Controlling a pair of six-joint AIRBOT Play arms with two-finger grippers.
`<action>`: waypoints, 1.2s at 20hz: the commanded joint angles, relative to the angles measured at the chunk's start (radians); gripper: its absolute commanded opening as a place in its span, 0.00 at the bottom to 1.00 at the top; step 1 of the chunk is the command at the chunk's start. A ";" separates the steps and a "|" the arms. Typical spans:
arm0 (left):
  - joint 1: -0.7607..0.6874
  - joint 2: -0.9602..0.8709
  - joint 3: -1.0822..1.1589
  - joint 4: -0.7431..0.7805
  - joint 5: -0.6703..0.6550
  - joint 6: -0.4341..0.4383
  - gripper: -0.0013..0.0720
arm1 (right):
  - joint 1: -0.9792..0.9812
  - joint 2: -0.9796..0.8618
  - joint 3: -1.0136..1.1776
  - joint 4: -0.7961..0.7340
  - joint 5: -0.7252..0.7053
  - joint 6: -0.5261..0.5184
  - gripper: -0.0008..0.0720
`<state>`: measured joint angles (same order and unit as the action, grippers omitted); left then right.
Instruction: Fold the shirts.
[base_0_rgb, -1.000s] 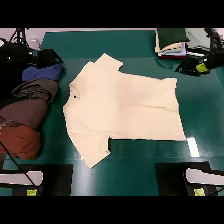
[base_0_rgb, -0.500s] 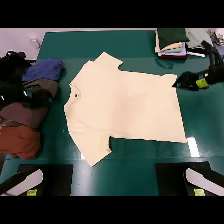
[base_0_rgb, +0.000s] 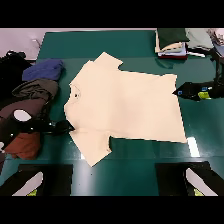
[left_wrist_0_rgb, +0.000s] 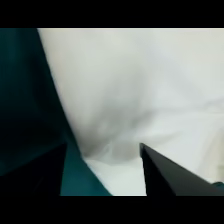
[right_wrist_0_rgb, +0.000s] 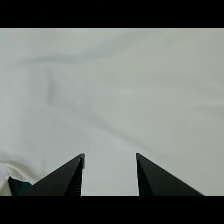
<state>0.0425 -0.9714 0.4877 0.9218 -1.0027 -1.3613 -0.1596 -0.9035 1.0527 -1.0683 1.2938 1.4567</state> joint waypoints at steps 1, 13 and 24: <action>-0.074 0.002 -0.029 -0.017 0.105 -0.052 0.68 | -0.003 0.022 -0.011 -0.015 0.024 0.000 0.52; -0.071 0.008 0.097 -0.025 0.056 -0.006 0.05 | -0.580 0.034 -0.521 -0.282 0.125 -0.045 0.69; -0.071 0.008 0.097 -0.056 0.046 -0.010 0.05 | -0.436 -0.154 -0.553 -0.101 -0.066 -0.085 0.15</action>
<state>-0.0280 -0.9638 0.5835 0.8871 -0.9539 -1.3705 -0.6533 -1.0492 0.5045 -1.1858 1.3003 1.3849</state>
